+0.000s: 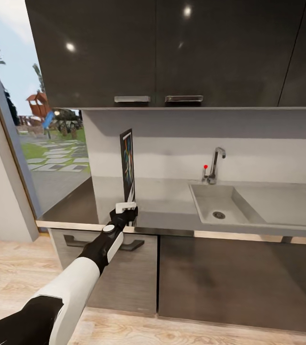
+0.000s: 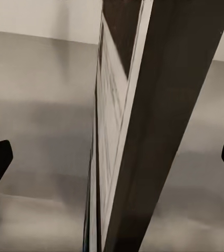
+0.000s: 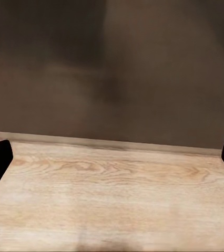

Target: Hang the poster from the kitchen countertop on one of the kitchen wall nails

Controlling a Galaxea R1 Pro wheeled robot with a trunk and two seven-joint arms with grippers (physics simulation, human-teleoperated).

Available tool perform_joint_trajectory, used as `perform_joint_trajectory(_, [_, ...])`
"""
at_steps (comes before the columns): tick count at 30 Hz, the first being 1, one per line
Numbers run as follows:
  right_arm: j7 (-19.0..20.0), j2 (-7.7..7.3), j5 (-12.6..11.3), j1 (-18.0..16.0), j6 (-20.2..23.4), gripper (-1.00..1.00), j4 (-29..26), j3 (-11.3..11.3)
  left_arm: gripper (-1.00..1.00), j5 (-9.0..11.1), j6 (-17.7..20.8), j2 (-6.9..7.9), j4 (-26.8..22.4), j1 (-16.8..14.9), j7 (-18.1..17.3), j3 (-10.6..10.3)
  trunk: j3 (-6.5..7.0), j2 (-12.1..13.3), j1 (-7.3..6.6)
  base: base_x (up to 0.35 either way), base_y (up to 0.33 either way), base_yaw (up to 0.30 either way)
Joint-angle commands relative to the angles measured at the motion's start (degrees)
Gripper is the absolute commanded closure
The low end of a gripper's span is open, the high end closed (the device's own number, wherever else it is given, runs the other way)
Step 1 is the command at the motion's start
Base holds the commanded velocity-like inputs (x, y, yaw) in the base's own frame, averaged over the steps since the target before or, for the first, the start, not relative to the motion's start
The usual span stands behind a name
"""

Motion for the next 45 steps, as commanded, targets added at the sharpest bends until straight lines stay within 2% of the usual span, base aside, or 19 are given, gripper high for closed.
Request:
perform_joint_trajectory(1, [-0.04,0.01,0.06,0.03,-0.07,-1.0,0.04,-0.02,-1.0,0.43,-0.24,0.0,0.09,-0.07,0.42,-0.35,-0.05,-0.03,0.01,0.014,0.002,0.0])
perform_joint_trajectory(9, [-0.04,0.0,0.01,0.03,-0.07,-1.0,0.38,0.01,-1.0,0.43,-0.24,0.0,0.02,-0.02,0.46,-0.32,-0.05,-0.03,0.01,0.003,0.0,0.0])
perform_joint_trajectory(10, [-0.04,0.02,0.01,0.03,-0.07,-1.0,0.4,0.01,1.0,0.43,-0.24,0.0,0.0,-0.01,0.46,-0.32,-0.05,-0.03,0.01,0.0,0.0,0.0])
perform_joint_trajectory(23, [-0.04,0.03,0.01,0.03,-0.07,-1.0,0.34,-0.07,1.0,0.43,-0.15,0.0,-0.92,-0.06,0.48,-0.42,-0.05,-0.03,0.01,0.0,0.0,0.0])
perform_joint_trajectory(37, [-0.04,0.03,0.01,0.03,-0.13,-1.0,0.24,-0.07,1.0,0.43,0.62,0.0,-7.01,-0.06,0.11,-0.41,-0.05,-0.03,0.01,0.0,0.0,0.0])
perform_joint_trajectory(38, [-0.04,0.03,0.01,0.03,-0.16,-1.0,0.08,-0.14,1.0,0.68,9.33,0.0,-15.64,-0.02,0.03,-0.36,-0.05,-0.03,0.01,-0.027,0.0,0.0])
perform_joint_trajectory(45, [-0.04,0.03,0.01,0.03,-0.14,-1.0,0.09,-0.16,1.0,0.76,9.5,0.0,-15.87,-0.02,0.02,-0.35,-0.05,-0.03,0.01,-0.193,0.0,0.0])
